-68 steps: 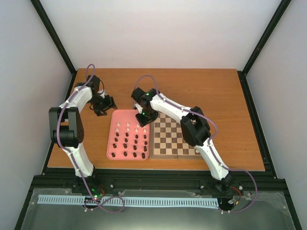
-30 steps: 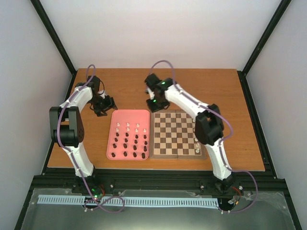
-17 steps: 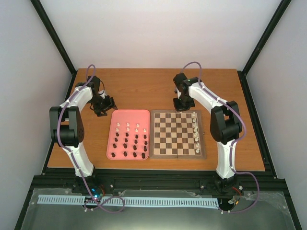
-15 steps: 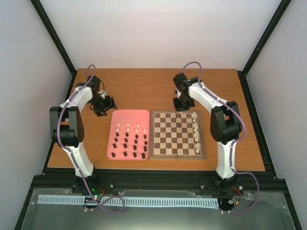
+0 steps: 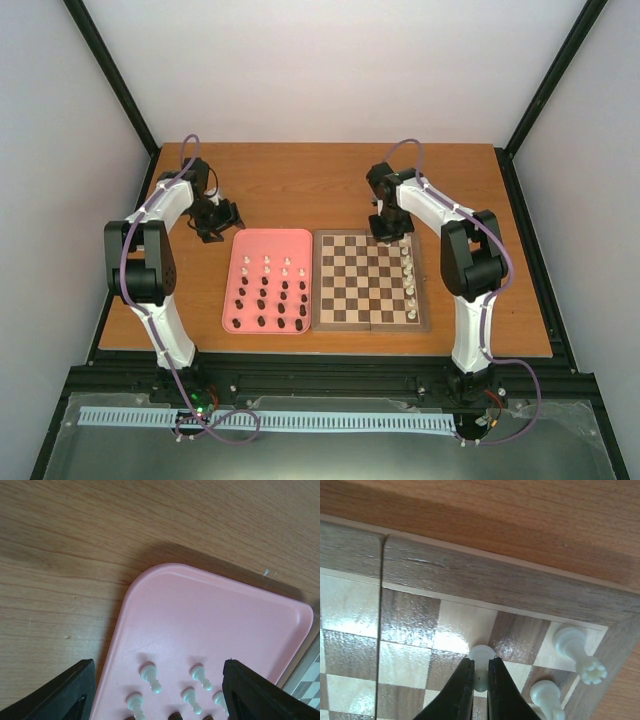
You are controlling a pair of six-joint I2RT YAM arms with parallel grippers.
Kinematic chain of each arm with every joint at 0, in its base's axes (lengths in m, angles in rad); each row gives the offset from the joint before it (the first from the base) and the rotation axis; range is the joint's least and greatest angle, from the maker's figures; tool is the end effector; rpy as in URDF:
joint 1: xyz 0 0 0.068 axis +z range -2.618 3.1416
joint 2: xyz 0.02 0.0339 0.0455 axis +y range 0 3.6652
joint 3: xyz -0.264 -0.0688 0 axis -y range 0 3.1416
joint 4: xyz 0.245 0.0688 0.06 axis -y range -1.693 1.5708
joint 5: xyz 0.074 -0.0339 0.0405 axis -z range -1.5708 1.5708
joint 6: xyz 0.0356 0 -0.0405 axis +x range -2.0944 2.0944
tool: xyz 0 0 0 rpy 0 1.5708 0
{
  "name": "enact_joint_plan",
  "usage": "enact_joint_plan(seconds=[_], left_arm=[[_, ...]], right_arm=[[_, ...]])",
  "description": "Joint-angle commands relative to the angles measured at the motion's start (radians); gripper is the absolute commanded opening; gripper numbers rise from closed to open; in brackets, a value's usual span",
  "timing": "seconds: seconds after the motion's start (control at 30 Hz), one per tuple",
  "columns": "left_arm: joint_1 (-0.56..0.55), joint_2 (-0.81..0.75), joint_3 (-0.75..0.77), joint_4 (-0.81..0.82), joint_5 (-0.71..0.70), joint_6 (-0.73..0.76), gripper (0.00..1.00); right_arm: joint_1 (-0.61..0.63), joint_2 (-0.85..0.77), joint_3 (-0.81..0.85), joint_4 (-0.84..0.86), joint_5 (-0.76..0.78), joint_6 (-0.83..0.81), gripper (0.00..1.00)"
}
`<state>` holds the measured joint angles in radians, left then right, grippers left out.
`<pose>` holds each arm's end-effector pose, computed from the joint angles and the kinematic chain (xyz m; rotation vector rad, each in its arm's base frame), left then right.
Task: Set up the chess pieces on the board
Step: Place the chess piece on the chessboard.
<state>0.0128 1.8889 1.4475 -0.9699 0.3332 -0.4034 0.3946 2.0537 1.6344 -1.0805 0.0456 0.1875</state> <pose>0.3669 -0.0069 0.2076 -0.5809 2.9464 -0.5419 0.3686 0.1517 0.1931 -0.3139 3.0442 -0.0357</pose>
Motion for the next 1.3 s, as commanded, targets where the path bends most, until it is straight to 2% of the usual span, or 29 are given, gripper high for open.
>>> enact_joint_plan(seconds=[0.0,0.8,1.03,1.27], left_arm=[[-0.004,0.022,0.04,-0.012,0.003,0.017,0.78],[-0.003,0.023,0.041,-0.013,0.003,0.021,0.78],[-0.002,0.024,0.041,-0.013,0.003,0.021,0.78],[-0.002,0.021,0.038,-0.01,0.006,0.021,0.78]], right_arm=[[-0.02,-0.052,-0.014,-0.002,0.029,-0.005,0.03],[-0.049,-0.023,-0.017,0.024,0.015,-0.008,0.06],[-0.049,-0.034,-0.026,0.024,0.008,-0.008,0.17],[-0.05,-0.048,-0.037,0.03,0.015,-0.003,0.18]])
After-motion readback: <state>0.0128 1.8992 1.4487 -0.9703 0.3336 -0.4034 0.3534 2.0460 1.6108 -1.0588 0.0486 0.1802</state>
